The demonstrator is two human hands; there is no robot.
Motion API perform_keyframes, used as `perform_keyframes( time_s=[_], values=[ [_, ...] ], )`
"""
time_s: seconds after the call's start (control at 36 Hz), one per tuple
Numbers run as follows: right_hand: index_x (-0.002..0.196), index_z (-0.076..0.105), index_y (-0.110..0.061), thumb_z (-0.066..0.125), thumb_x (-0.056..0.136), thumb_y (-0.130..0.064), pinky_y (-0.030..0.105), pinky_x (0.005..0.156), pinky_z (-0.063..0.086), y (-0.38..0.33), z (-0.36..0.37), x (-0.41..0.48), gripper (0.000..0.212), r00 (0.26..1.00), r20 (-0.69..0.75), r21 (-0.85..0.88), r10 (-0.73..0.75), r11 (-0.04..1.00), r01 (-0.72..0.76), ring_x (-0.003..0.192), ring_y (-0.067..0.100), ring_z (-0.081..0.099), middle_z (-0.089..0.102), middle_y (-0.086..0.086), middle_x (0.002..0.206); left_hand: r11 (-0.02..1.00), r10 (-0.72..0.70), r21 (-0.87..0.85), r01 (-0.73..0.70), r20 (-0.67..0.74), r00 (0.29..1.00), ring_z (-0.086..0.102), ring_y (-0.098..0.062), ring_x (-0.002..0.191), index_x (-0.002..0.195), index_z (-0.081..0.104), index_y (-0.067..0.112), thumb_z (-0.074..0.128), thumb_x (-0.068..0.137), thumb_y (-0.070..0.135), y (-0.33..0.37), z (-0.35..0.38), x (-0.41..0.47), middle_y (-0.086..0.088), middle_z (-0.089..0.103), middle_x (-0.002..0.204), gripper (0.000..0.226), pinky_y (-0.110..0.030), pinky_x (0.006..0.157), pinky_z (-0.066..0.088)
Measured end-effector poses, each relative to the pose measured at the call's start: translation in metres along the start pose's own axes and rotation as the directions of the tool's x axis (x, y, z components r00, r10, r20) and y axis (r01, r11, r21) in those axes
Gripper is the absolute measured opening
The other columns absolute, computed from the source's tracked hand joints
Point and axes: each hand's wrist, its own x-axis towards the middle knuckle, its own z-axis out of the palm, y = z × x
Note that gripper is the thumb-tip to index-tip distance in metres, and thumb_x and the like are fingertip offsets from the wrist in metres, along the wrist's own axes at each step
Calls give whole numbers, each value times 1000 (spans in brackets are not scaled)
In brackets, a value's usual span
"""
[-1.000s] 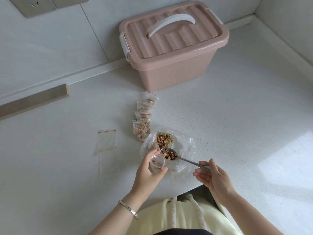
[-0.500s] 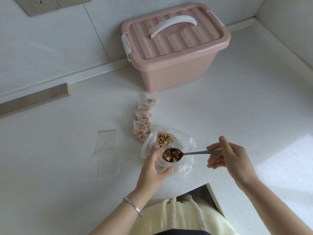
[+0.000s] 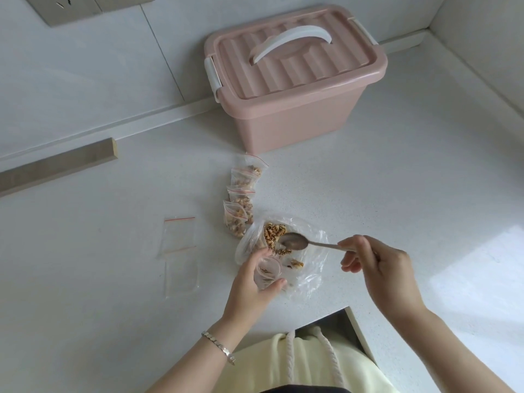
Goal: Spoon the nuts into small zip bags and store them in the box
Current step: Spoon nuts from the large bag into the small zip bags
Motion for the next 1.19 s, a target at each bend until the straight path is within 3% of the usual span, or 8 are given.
perform_keyframes(
  time_s=[0.06,0.14,0.28,0.42,0.69,0.94,1.06,1.19],
  values=[
    [77,62,-36,44,91,-33,26,63,53,15,3,0,23,999,-20,1,43,999,-43,62,8,64,67,-9,73,1000,2,-20,-2,3,1000,37,17,118,116,42,45,74,76,21,0,0,-1,27,48,126,56,5,90,24],
    [83,60,-42,35,84,-62,21,67,53,36,12,-3,33,995,-40,25,93,995,-92,70,7,65,68,-12,78,1000,1,-29,-1,2,1000,38,14,121,117,44,44,74,76,21,0,1,-1,27,48,126,56,5,91,24],
    [85,58,-41,36,85,-45,25,72,53,50,30,-6,22,988,-64,62,139,989,-135,75,7,64,68,-9,75,999,-11,-41,11,-3,1000,39,11,121,117,45,44,74,76,20,0,1,-2,25,49,126,55,6,89,25],
    [89,57,-43,34,84,-62,18,72,53,61,42,-11,30,988,-15,57,155,987,-153,77,3,65,68,-15,73,999,-4,-48,4,-4,1000,39,17,117,114,44,45,74,76,19,3,1,-2,26,49,125,54,6,89,25],
    [82,67,-20,41,96,-14,27,67,57,65,33,-19,30,939,40,214,341,915,-341,67,14,68,69,4,68,998,-1,-66,-1,-26,1000,40,17,117,115,46,43,75,75,18,1,3,0,25,51,124,54,5,88,27],
    [81,66,-23,42,94,-18,22,64,55,68,34,-34,28,936,77,168,344,921,-352,66,14,67,70,3,67,997,-14,-75,13,-22,1000,40,18,115,117,46,42,75,75,18,-1,1,0,26,52,123,56,4,88,28],
    [84,67,-15,39,96,-19,25,63,55,68,39,-37,31,895,115,240,432,862,-447,66,21,68,69,8,65,997,-11,-76,8,-31,999,42,16,116,115,47,43,75,74,17,-2,2,1,26,53,123,56,3,90,28],
    [89,64,-1,34,99,-26,28,59,56,69,38,-33,40,773,182,385,607,680,-624,63,28,68,67,17,67,997,-13,-73,11,-30,999,42,14,117,113,46,46,76,74,17,-3,1,0,26,53,122,57,1,93,29]
  ],
)
